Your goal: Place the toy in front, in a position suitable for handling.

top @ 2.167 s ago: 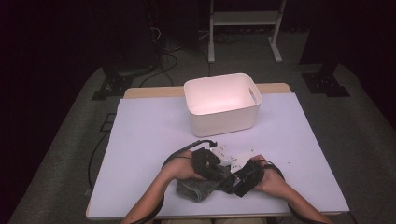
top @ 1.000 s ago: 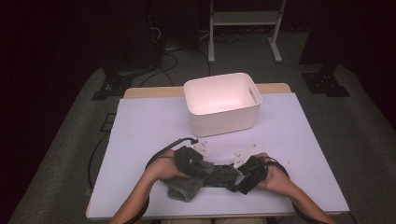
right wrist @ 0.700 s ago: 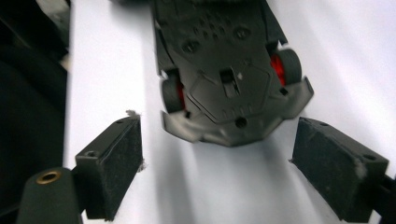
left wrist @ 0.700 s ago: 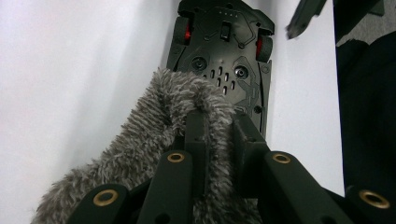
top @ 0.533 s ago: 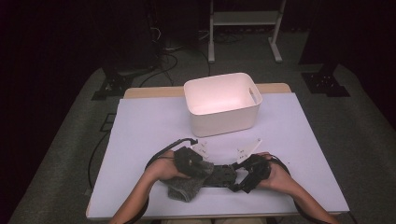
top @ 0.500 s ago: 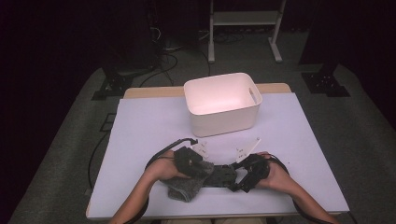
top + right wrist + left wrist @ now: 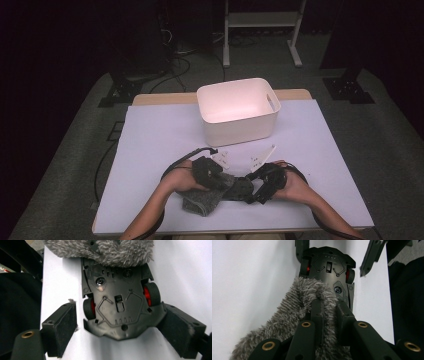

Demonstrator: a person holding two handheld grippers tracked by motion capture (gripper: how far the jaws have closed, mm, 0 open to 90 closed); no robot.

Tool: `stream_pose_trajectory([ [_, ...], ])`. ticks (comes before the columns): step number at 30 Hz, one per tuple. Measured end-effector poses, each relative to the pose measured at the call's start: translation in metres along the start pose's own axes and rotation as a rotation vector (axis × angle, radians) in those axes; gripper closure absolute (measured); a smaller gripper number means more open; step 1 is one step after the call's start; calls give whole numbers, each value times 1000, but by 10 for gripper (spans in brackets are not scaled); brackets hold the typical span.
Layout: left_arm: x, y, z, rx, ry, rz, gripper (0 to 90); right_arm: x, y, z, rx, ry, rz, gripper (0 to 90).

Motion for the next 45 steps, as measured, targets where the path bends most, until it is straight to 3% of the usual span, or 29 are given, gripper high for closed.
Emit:
stream_pose_trajectory([
  [6, 0, 0, 1, 11, 3, 1, 792, -2, 4, -3, -15, -11, 4, 162],
  [10, -1, 0, 0, 6, -5, 9, 792, -9, 0, -5, -54, -36, 8, 197],
  [16, -1, 1, -1, 7, -14, 13, 792, -19, -12, -3, -51, -37, 31, 203],
  [19, -1, 5, 1, -5, -11, 18, 792, -18, -15, -5, -104, -85, 39, 218],
  [22, -1, 11, 3, -13, -2, 5, 792, -14, -17, -6, -109, -103, 54, 221],
  [30, 6, 16, 7, -27, 24, 19, 790, -13, -18, -2, -68, -55, 51, 226],
  [34, 9, 11, 6, -28, 34, 18, 790, -16, -15, 0, -75, -60, 63, 216],
  [37, 10, 11, 6, -24, 35, 13, 790, -17, -11, 1, -52, -44, 79, 202],
  [45, 9, 10, 5, -20, 25, 30, 786, -28, 2, 2, -46, -42, 57, 196],
])
Point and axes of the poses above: each handheld gripper's, and its own axes: y roughly backward along the jaws, x roughly out of its underside, z roughly to its left, the point moved 7 cm from there along -y, roughly forward along the jaws, and after that the axes turned 11 degrees about -y, right-handed, at the moved point
